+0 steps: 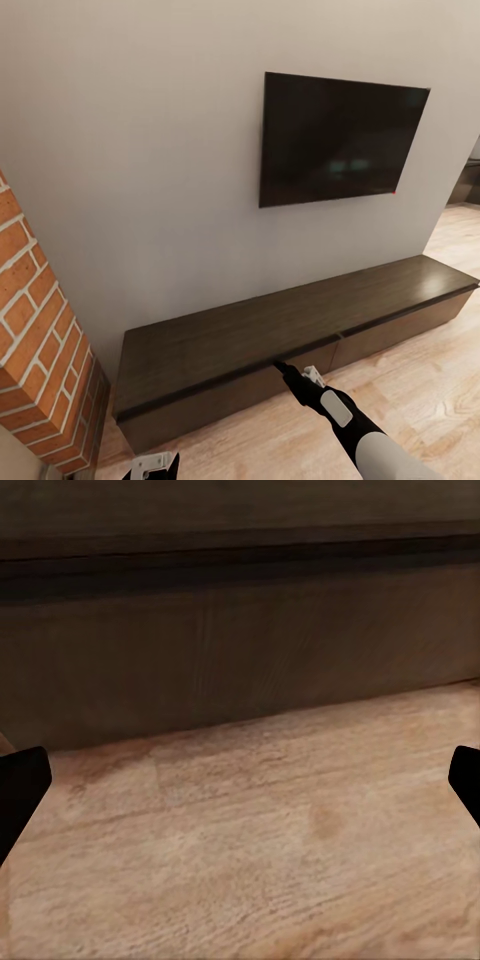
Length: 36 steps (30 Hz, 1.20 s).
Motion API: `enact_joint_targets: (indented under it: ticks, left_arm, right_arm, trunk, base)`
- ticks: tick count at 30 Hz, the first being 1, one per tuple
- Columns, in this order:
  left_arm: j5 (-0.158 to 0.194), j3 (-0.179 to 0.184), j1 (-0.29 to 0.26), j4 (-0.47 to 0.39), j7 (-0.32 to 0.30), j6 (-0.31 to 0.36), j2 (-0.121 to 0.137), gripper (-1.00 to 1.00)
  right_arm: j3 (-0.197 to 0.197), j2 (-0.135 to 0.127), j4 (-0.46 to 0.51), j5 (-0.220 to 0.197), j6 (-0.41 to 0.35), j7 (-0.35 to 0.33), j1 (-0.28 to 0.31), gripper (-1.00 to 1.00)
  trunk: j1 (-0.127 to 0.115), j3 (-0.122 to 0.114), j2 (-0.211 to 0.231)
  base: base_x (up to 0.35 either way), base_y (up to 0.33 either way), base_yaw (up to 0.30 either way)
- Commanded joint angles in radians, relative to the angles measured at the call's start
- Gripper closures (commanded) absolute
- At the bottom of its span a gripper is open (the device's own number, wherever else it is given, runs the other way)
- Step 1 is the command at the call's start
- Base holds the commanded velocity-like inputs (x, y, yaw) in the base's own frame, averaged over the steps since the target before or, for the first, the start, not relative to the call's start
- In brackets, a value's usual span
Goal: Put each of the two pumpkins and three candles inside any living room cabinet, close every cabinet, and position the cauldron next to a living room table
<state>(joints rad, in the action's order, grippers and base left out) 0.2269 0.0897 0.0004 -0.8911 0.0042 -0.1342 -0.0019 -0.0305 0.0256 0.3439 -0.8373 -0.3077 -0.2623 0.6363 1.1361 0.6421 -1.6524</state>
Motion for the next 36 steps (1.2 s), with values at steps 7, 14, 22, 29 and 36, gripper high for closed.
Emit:
enact_joint_targets:
  ticks: [7, 14, 22, 29, 36]
  left_arm:
    - [0.011, 0.002, 0.001, -0.005, 0.000, -0.002, 0.000, -1.00]
    - [0.013, 0.002, 0.076, -0.138, -0.001, 0.001, 0.001, -1.00]
    - [0.077, -0.001, 0.127, -0.253, -0.001, 0.090, 0.004, -1.00]
    - [0.144, 0.000, 0.132, -0.262, -0.001, 0.103, 0.009, -1.00]
    - [0.148, 0.003, 0.132, -0.256, -0.002, 0.094, 0.010, -1.00]
  right_arm:
    - [-0.004, 0.001, -0.004, -0.014, -0.006, -0.002, 0.000, -1.00]
    - [-0.006, 0.000, -0.004, -0.017, -0.005, -0.004, 0.000, -1.00]
    - [-0.008, -0.003, -0.003, -0.017, -0.007, -0.010, 0.000, -1.00]
    - [-0.010, -0.005, -0.003, -0.017, -0.007, -0.029, 0.000, -1.00]
    - [-0.012, -0.006, -0.003, -0.018, -0.008, -0.056, 0.000, -1.00]
  trunk:
    - [0.027, 0.023, -0.050]
    - [0.046, 0.038, -0.085]
    - [0.050, 0.042, -0.092]
    - [0.077, 0.063, -0.141]
    - [0.104, 0.085, -0.190]
  base:
    - [0.000, 0.000, 0.000]
    - [0.000, 0.000, 0.000]
    - [0.000, 0.000, 0.000]
    - [0.000, 0.000, 0.000]
    - [0.000, 0.000, 0.000]
